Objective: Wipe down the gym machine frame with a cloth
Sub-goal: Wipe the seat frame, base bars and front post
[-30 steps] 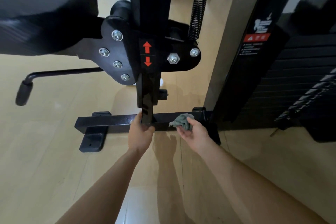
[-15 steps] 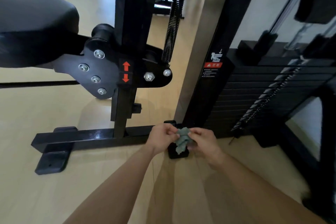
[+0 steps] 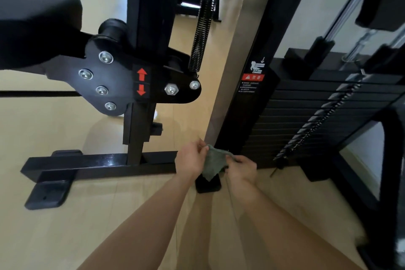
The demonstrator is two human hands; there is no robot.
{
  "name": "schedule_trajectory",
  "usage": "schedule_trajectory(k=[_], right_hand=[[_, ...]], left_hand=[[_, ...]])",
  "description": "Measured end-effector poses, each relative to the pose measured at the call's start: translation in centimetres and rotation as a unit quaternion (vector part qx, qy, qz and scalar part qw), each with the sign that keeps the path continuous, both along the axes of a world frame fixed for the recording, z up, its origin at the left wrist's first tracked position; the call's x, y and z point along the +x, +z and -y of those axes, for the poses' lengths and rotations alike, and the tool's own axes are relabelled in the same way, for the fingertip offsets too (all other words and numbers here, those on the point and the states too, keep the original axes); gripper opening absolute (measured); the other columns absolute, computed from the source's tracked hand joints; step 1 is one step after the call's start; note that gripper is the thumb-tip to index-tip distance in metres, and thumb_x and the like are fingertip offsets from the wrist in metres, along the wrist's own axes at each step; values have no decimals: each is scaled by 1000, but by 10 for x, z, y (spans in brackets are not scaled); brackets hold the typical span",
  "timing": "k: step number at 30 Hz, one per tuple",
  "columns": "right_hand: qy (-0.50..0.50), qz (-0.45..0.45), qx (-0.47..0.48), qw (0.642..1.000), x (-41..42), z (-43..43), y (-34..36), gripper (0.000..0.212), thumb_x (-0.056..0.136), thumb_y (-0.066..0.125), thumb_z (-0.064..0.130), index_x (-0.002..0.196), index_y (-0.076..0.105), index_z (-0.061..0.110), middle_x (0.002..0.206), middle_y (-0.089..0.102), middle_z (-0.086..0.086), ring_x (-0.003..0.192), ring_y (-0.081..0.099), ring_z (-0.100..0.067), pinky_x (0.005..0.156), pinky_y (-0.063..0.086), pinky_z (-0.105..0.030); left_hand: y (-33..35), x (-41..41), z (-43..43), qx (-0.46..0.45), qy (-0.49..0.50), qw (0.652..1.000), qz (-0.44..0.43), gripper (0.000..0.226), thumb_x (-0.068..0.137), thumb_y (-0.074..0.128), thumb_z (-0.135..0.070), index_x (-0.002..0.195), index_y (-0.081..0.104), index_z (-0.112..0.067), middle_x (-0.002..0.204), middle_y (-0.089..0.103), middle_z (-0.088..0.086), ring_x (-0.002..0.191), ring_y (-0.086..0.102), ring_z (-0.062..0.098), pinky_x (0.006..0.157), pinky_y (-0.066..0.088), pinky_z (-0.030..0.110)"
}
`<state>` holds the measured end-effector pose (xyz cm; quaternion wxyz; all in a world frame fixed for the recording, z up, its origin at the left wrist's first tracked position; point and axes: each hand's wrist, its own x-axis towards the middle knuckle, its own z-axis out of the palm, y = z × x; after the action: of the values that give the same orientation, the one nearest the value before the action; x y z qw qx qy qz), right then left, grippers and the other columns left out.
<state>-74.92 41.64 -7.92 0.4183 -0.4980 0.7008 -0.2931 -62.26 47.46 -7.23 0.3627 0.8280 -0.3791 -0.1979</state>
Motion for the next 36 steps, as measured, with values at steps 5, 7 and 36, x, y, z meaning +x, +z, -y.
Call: schedule_trajectory(k=[5, 7, 36], right_hand=[[-113, 267, 135, 948, 18, -7, 4, 18, 90, 75, 18, 105, 69, 9, 100, 73, -12, 88, 72, -26, 61, 57, -29], [-107, 305, 166, 932, 17, -8, 6, 28, 90, 75, 20, 112, 65, 5, 107, 72, -14, 96, 70, -29, 71, 59, -34], [-35, 268, -278, 922, 21, -7, 204, 15, 85, 78, 13, 87, 69, 25, 84, 70, 9, 78, 66, 4, 68, 52, -11]], left_hand=[[-8, -9, 19, -51, 23, 986, -156, 9, 102, 56, -28, 109, 60, -24, 104, 68, -6, 97, 64, 19, 85, 53, 37], [-10, -10, 21, -60, 53, 962, -260, 19, 102, 58, -27, 119, 56, -20, 112, 67, 2, 103, 64, 21, 90, 55, 40], [169, -60, 17, -416, 105, 863, -267, 11, 99, 63, -17, 107, 71, -17, 103, 74, 2, 100, 69, 20, 88, 59, 36]])
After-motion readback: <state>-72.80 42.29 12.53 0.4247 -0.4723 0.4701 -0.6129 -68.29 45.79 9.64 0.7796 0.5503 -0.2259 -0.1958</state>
